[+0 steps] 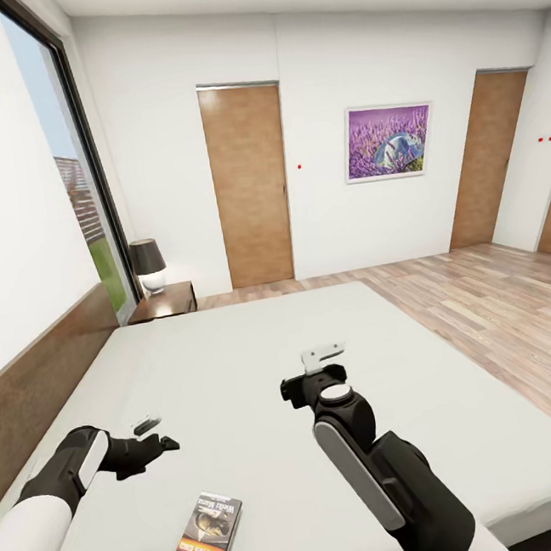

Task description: In the bedroom, move the book from the bed onto either nightstand, and place the two sandals side by side next to the bed.

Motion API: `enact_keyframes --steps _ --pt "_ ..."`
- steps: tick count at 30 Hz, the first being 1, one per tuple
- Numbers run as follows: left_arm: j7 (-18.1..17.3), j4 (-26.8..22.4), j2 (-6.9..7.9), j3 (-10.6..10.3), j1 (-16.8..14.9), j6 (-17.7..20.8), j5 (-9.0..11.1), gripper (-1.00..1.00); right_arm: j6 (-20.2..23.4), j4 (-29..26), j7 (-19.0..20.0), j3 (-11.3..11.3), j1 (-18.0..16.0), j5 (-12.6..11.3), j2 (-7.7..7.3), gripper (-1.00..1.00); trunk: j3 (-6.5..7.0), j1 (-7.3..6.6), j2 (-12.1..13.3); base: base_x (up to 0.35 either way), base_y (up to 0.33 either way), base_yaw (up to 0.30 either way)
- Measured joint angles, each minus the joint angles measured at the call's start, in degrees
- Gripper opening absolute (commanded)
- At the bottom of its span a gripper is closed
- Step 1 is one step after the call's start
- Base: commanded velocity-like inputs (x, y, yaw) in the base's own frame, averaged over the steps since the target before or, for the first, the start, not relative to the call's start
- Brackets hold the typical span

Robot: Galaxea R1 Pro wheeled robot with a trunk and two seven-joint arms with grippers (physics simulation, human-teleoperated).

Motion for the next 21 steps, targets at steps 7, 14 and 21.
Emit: enact_keyframes --steps 7,14,21 --pt "0.2 0.0 -0.03 -0.1 0.0 0.5 0.0 1.00 0.0 -0.1 -2.1 0.7 0.0 0.0 0.20 1.00 0.00 0.00 0.0 0.000 0.000 0.000" --pt "0.4 0.1 -0.02 -0.1 0.0 1.4 0.0 1.00 -0.1 -0.1 -2.7 0.9 0.0 0.0 0.26 1.00 0.00 0.00 0.0 0.000 0.000 0.000" --pt "0.5 0.1 -0.04 0.0 0.0 1.6 0.1 1.00 0.0 -0.1 -2.9 0.9 0.0 0.0 0.27 1.00 0.00 0.00 0.0 0.000 0.000 0.000"
